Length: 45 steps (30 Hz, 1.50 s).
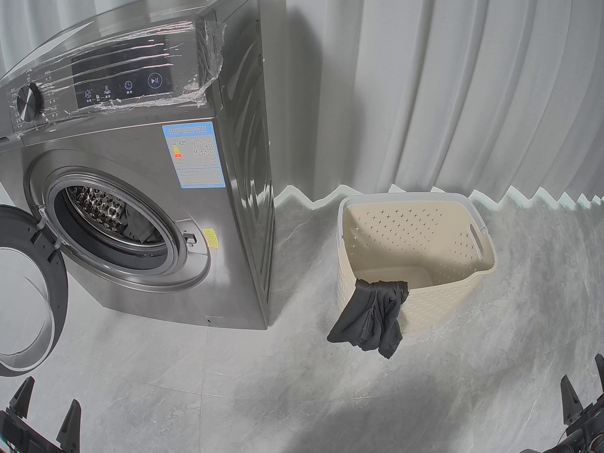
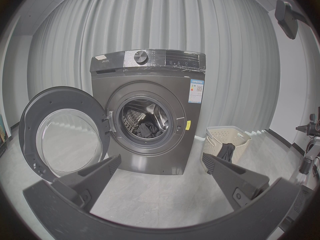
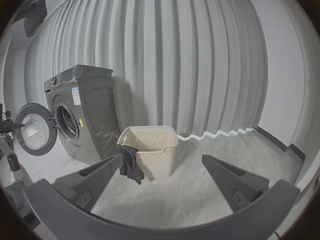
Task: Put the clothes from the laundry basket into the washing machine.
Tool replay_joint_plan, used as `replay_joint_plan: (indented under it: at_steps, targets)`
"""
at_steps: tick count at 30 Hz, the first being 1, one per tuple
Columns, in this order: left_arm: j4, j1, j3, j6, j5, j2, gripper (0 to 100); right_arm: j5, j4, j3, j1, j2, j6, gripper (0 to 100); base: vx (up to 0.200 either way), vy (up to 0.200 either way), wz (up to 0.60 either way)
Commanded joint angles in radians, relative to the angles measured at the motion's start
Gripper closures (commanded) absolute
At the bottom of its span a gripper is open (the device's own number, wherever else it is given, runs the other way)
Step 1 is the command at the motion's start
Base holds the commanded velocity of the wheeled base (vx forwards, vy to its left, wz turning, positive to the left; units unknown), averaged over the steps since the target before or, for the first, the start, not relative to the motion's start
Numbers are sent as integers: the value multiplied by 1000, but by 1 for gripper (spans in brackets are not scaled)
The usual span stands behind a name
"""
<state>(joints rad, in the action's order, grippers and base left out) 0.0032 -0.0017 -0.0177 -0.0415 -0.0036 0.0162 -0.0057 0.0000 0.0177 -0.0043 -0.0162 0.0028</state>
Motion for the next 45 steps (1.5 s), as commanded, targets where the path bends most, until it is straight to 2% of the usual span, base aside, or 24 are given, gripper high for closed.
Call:
replay_joint_plan:
  at_steps: [1,7,20,21,23,24,26,27,29,32,34,37,41,42,43,45]
  targets:
    - [0,0,15,0,1,-16,0,0,0,-18,0,13,0,0,0,0,0]
    - [0,0,15,-1,1,-16,0,1,0,-18,0,13,0,0,0,-200,0]
    - [0,0,15,0,-1,-16,0,-8,-18,-18,-2,15,8,0,0,0,0]
    - [0,0,15,0,-1,-16,0,0,-46,21,-2,16,2,0,0,0,0]
    - [0,0,15,0,-1,-16,0,9,-61,163,1,1,6,0,200,0,0]
    - [0,0,15,2,-1,-16,0,16,-34,262,6,-38,13,0,200,0,0]
    - [0,0,15,3,-1,-16,0,33,55,341,21,-133,14,0,200,0,0]
    - [0,0,15,3,-1,-16,0,47,94,358,30,-163,14,0,200,0,0]
    - [0,0,15,2,-1,-16,0,110,172,361,67,-243,20,0,100,0,0]
    - [0,0,15,0,-1,-16,0,171,175,334,105,-447,68,0,0,0,0]
    - [0,0,15,0,-1,-16,0,199,112,315,133,-571,92,0,0,0,0]
    - [0,0,15,0,-1,-16,0,257,-74,268,219,-769,102,0,0,0,0]
    - [0,0,15,0,-1,-16,0,250,-318,228,296,-1013,151,0,0,0,0]
    - [0,0,15,0,-1,-16,0,250,-318,228,296,-1013,151,0,0,0,0]
    - [0,0,15,0,-1,-16,0,230,-410,219,314,-1119,180,0,0,0,0]
    - [0,0,15,0,-1,-16,0,202,-453,214,345,-1173,197,0,0,0,0]
